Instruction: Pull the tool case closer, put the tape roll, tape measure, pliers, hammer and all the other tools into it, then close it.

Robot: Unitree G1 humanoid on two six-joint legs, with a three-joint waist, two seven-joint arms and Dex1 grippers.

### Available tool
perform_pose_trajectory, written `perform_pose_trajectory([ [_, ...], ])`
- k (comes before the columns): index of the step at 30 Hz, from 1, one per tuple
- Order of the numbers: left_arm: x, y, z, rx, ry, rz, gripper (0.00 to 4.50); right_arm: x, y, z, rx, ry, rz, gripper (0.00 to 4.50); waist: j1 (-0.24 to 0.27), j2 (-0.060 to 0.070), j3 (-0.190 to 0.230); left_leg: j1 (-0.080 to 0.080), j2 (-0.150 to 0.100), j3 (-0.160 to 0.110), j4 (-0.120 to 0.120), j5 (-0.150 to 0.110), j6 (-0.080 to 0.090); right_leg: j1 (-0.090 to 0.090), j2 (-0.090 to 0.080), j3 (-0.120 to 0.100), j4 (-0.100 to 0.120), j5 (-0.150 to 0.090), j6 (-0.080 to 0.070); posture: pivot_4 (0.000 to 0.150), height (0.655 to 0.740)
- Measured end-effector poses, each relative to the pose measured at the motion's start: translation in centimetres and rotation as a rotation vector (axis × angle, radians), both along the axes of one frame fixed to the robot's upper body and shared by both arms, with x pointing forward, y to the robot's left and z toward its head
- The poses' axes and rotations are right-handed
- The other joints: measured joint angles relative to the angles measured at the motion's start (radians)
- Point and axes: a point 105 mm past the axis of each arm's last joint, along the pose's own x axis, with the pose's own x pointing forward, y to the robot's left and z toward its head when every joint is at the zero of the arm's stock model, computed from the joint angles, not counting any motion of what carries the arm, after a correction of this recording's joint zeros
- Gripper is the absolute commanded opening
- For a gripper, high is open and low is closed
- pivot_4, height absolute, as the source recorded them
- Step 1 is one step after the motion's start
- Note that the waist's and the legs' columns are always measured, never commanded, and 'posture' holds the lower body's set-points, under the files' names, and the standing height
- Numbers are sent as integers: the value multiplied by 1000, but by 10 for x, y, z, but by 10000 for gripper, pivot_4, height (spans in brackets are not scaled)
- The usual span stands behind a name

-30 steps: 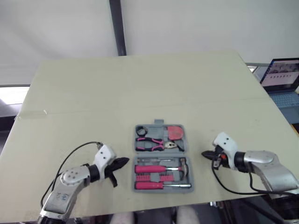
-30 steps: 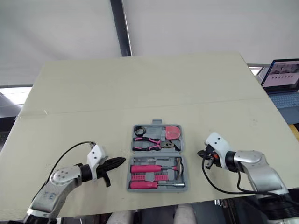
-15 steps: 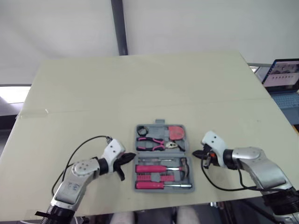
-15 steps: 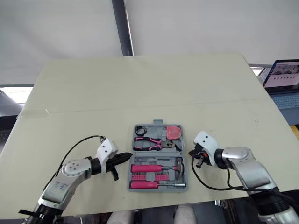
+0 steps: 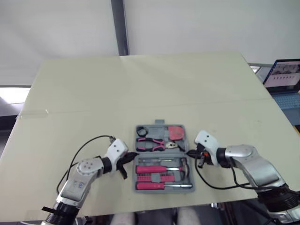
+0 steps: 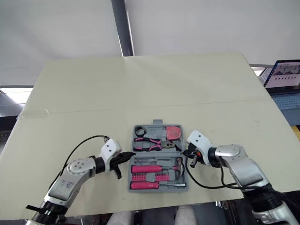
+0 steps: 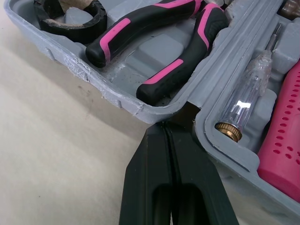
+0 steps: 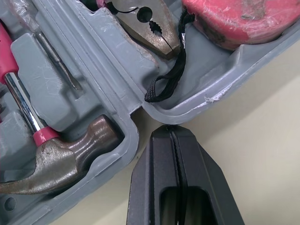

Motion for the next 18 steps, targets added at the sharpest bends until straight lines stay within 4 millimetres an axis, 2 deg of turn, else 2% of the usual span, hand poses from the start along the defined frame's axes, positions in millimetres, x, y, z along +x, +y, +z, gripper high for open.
perform_pose_trajectory([
  [6,-5,-3,-2,-9,10,1,512,-1,4,-2,-3,9,15,0,-1,0,0,0,0,0,0,0,0,0,0,0,0,0,0,1500,7400],
  [18,-29,-6,-8,-15,48,-8,512,-8,2,-3,-23,44,59,0,-1,0,0,0,0,0,0,0,0,0,0,0,0,0,0,1500,7400],
])
